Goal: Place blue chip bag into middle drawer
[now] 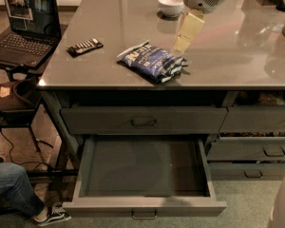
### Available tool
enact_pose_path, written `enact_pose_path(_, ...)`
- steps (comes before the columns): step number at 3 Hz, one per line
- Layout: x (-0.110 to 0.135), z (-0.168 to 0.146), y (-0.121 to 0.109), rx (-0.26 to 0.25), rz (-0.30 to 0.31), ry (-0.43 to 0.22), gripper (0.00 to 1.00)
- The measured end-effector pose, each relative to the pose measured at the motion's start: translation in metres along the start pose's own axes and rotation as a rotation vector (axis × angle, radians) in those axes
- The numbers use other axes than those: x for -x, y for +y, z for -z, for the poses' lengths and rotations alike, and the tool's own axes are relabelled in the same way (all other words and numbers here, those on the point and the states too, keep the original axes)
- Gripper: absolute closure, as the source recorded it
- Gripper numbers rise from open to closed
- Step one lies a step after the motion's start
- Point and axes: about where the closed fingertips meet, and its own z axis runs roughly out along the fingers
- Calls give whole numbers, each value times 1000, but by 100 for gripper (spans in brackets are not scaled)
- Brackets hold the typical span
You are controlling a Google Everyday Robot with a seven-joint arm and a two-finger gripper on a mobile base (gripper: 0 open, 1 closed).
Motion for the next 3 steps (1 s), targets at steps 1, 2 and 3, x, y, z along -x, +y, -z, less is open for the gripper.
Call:
enact_pose_path(1, -18, -15, 0, 7, -45, -1, 0)
enact_pose_path(2, -53, -60, -1, 42, -134, -26, 0)
enact_pose_path(3, -76, -108, -9, 85, -189, -52, 0)
